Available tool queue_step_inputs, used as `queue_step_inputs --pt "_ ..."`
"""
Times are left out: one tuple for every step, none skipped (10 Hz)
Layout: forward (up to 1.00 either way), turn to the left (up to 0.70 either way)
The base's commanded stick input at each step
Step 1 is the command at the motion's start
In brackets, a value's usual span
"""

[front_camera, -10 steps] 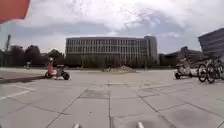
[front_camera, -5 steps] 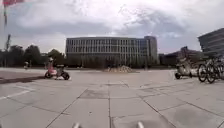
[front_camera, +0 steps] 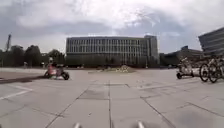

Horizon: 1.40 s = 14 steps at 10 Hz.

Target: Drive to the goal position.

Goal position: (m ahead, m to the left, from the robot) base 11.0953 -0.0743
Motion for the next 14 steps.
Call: queue_step_inputs --pt "0.31 0.0" --pt "0.26 0.0" --pt "0.2 0.0" --pt "0.15 0.0" --pt "0.1 0.0" --pt "0.05 0.0" --pt "0.0 0.0" --pt "0.0 0.0" --pt "0.0 0.0" --pt "0.0 0.0" --pt "0.0 0.0" --pt "0.0 0.0" --pt "0.0 0.0" --pt "0.0 0.0"
